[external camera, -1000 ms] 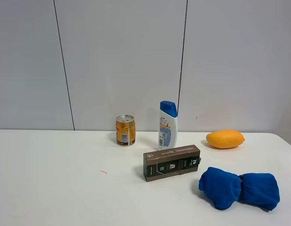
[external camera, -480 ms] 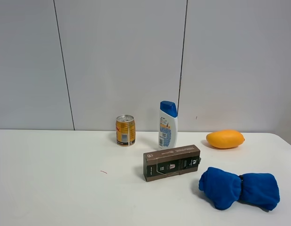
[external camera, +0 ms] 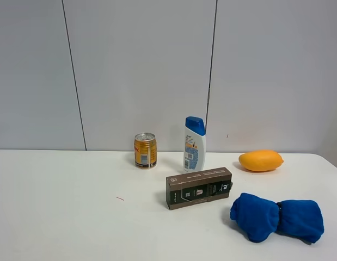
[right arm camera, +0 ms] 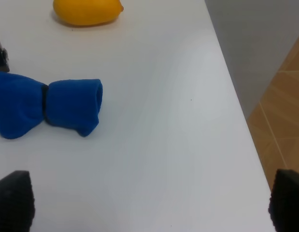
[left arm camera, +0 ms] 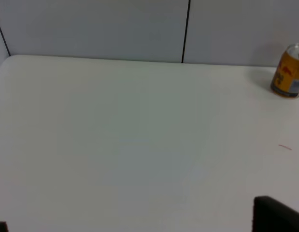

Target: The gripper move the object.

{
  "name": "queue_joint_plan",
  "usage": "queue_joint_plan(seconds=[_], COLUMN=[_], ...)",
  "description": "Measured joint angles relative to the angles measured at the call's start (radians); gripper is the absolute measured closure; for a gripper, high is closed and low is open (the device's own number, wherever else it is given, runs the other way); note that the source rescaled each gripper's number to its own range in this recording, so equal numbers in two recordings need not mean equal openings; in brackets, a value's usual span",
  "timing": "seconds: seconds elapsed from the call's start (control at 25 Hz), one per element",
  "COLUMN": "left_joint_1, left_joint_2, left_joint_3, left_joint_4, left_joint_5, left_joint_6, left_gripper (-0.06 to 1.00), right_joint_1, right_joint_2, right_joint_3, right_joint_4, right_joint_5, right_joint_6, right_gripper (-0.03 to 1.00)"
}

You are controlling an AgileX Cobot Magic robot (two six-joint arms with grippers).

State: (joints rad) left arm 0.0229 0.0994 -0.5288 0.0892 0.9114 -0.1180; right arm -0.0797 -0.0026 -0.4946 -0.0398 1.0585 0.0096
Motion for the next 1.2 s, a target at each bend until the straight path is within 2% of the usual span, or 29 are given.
queue_joint_plan(seconds=[0.2, 0.36, 0.64, 0.92, 1.2], left_joint_1=[0.000, 0.000, 0.000, 0.000, 0.000], left_joint_2=[0.000, 0.000, 0.000, -0.095, -0.104], left_joint_3=[-0.002, -0.002, -0.002, 0.013, 0.020], left_joint_4=[-0.005, -0.042, -0.080, -0.095, -0.098], left_joint_5=[0.050, 0.086, 0.148, 0.152, 0.149], left_joint_6=[0.032, 0.089, 0.101, 0.102, 0.102], left_gripper=[-0.05, -0.05, -0.05, -0.05, -0.05], right_joint_1=[0.000, 0.000, 0.000, 0.000, 0.000], right_joint_2=[0.000, 0.000, 0.000, 0.000, 0.000], right_joint_3=[0.000, 0.000, 0.000, 0.000, 0.000], right_joint_4=[0.000, 0.000, 0.000, 0.000, 0.000], right_joint_5=[0.000, 0.000, 0.000, 0.000, 0.000], right_joint_6=[0.000, 0.000, 0.000, 0.000, 0.000], right_gripper=[-0.03, -0.03, -0.03, -0.03, -0.03])
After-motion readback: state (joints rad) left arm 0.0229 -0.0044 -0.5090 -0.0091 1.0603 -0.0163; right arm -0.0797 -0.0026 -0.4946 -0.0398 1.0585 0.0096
